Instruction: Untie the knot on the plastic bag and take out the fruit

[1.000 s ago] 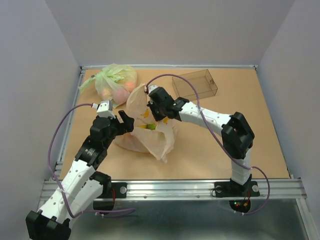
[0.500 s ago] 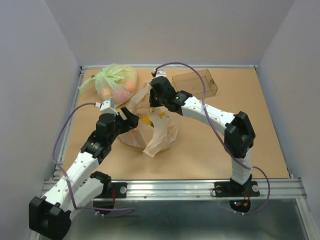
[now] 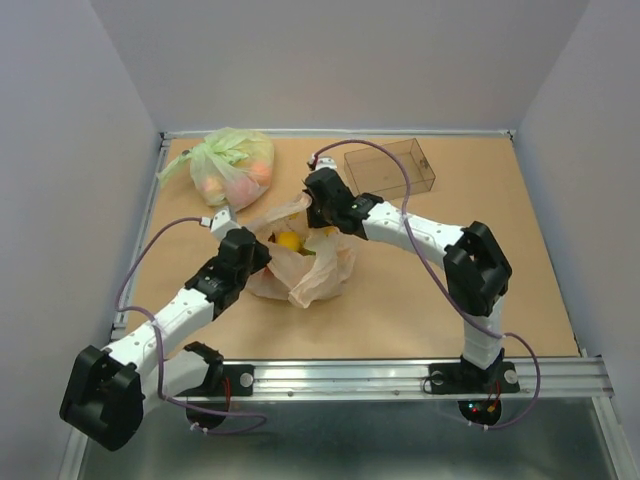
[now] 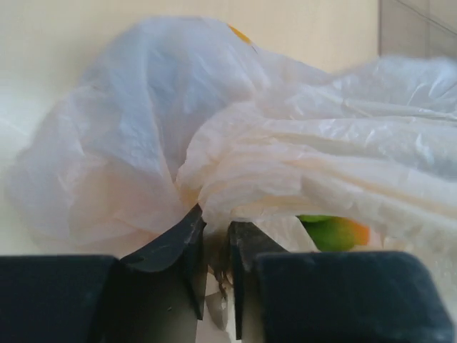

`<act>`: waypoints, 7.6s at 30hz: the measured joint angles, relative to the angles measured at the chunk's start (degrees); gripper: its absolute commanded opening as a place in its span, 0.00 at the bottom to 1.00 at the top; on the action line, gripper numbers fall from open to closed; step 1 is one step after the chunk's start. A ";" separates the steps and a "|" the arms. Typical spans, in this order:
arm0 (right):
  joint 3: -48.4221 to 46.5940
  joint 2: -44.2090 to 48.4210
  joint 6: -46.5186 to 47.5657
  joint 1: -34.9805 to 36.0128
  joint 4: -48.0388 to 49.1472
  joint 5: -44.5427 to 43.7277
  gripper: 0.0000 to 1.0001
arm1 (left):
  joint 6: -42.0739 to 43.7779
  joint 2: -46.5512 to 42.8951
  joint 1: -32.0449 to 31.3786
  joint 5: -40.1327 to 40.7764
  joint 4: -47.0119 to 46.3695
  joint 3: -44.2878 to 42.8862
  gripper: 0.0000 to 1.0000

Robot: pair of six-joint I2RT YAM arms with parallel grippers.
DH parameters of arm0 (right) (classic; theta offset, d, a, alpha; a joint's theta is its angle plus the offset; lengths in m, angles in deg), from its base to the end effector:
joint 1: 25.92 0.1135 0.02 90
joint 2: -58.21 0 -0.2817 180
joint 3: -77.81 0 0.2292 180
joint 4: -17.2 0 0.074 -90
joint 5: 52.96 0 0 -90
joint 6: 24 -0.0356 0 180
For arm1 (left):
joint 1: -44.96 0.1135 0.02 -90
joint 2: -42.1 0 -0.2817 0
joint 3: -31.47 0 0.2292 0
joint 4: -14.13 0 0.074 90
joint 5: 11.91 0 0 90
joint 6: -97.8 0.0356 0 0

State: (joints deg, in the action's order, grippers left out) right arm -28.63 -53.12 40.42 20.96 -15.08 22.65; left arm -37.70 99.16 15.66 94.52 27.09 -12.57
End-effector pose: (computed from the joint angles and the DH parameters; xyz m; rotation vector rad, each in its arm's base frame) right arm 0.3053 0.3131 0.2908 -0.2740 2.2122 0.4266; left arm 0.1683 -0.0829 0.2509 -0.4693 1.9920 -0.5401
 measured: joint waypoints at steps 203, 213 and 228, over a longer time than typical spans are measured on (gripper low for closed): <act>28.26 21.38 2.71 4.96 16.61 14.49 0.01 | 20.85 -0.20 12.13 -15.91 1.60 -8.00 0.00; 27.56 21.35 2.62 4.96 17.18 3.78 0.00 | 28.35 0.52 12.13 -21.57 -0.66 -7.52 0.00; 18.80 21.64 4.98 4.96 21.31 -0.63 0.00 | 28.24 0.02 12.28 -18.40 -1.62 -5.73 0.00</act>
State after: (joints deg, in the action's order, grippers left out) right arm -9.83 -31.48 45.40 25.92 6.23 22.01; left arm -9.46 99.18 27.94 76.12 25.47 -18.29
